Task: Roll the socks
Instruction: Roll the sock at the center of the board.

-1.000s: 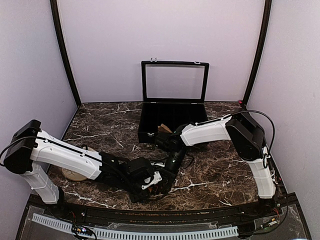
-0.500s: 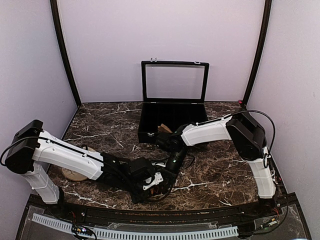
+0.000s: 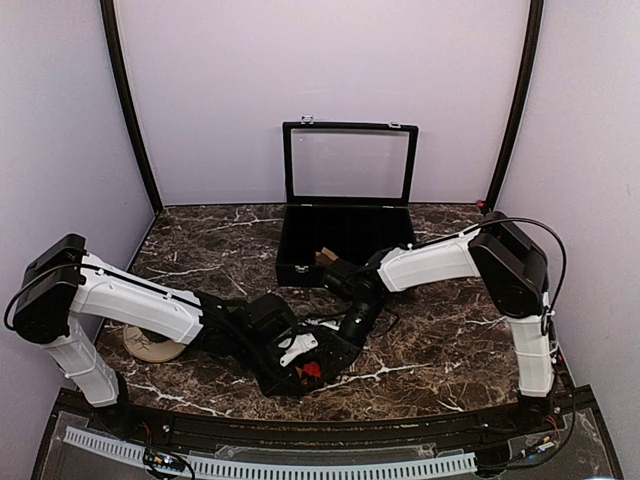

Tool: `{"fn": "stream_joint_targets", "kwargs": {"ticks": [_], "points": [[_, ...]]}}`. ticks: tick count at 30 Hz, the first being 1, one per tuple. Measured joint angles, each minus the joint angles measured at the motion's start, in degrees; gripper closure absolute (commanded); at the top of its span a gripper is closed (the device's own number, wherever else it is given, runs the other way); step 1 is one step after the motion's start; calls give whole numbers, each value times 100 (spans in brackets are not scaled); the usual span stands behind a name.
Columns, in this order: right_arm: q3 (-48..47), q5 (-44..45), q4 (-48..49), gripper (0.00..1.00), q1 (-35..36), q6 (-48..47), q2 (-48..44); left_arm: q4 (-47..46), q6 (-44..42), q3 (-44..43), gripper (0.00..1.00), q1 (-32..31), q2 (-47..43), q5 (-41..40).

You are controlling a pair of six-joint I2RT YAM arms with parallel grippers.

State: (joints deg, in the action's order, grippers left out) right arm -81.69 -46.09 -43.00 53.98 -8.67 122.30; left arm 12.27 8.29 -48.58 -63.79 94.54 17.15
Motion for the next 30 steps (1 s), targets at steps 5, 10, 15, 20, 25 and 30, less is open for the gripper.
{"fn": "stream_joint_targets", "kwargs": {"ticks": [5, 10, 15, 20, 25, 30], "points": [[323, -11, 210, 67, -20, 70, -227, -33, 295, -15, 100, 304, 153, 616], [577, 179, 535, 66, -74, 280, -588, -98, 387, -37, 100, 531, 321, 1200], [870, 474, 962, 66, -136, 479, -1051, -129, 459, -50, 100, 811, 483, 1786], [1200, 802, 1412, 65, -162, 695, -1491, -125, 461, -50, 100, 1071, 616, 2277], [1488, 1187, 1797, 65, -179, 835, -1781, -68, 437, -50, 100, 1307, 739, 2699], [1847, 1646, 2035, 65, -140, 798, -2079, 35, 358, -55, 100, 1526, 881, 3106]]}}
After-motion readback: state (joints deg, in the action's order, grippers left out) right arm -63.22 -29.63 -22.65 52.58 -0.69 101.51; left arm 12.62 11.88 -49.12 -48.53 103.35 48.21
